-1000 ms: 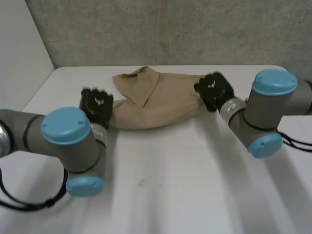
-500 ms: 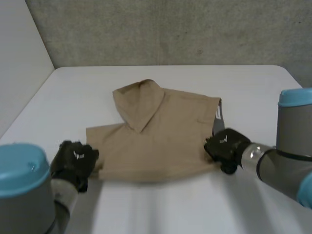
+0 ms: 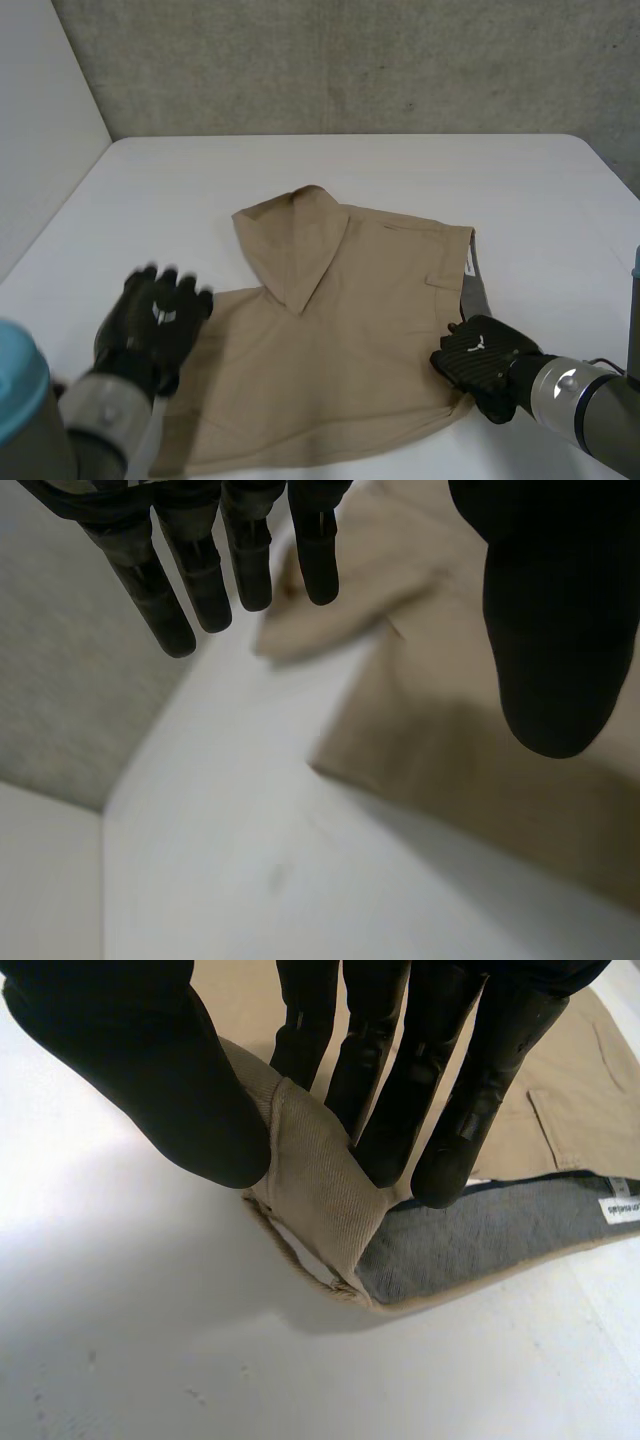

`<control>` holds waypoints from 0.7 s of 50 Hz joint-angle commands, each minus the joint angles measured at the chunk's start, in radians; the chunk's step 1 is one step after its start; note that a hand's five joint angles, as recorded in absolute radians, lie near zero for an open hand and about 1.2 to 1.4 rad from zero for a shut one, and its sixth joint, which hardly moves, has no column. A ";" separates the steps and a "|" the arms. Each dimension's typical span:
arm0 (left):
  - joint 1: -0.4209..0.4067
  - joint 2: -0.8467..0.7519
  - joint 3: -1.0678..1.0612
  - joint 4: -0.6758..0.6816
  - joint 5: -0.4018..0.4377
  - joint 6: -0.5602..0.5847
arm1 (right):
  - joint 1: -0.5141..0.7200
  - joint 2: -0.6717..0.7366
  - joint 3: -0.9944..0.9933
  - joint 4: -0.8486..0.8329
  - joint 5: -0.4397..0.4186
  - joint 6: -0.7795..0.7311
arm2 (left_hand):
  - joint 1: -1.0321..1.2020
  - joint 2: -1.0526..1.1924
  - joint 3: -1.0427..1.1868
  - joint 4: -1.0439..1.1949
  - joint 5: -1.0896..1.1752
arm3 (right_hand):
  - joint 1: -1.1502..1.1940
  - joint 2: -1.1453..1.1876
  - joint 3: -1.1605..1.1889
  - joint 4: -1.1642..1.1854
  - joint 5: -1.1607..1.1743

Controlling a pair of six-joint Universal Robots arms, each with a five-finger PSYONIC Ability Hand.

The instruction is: Fold the shorts.

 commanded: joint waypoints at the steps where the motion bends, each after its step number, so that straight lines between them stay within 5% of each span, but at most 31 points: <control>1: 0.113 -0.144 0.184 0.132 0.196 -0.009 | 0.003 0.002 0.016 -0.039 -0.010 0.004 | 0.103 0.115 0.113 0.121 0.126 | 0.408 0.215 0.189 0.205 0.232; 7: 0.156 -0.381 0.413 0.177 0.323 -0.073 | 0.002 0.004 0.023 -0.075 -0.009 0.009 | 0.235 0.247 0.245 0.253 0.258 | 0.408 0.215 0.189 0.205 0.232; 19: 0.219 -0.745 0.772 0.161 0.420 -0.075 | 0.005 0.014 0.051 -0.117 -0.010 0.026 | 0.329 0.341 0.339 0.347 0.352 | 0.408 0.215 0.189 0.205 0.232; 29: 0.224 -0.906 0.948 0.006 0.429 -0.026 | 0.002 0.016 0.060 -0.140 -0.009 0.026 | 0.426 0.438 0.436 0.444 0.449 | 0.408 0.215 0.189 0.205 0.232; 35: 0.247 -0.928 0.987 0.003 0.422 -0.003 | 0.002 0.016 0.060 -0.155 -0.007 0.026 | 0.830 0.842 0.841 0.849 0.854 | 0.408 0.215 0.189 0.205 0.232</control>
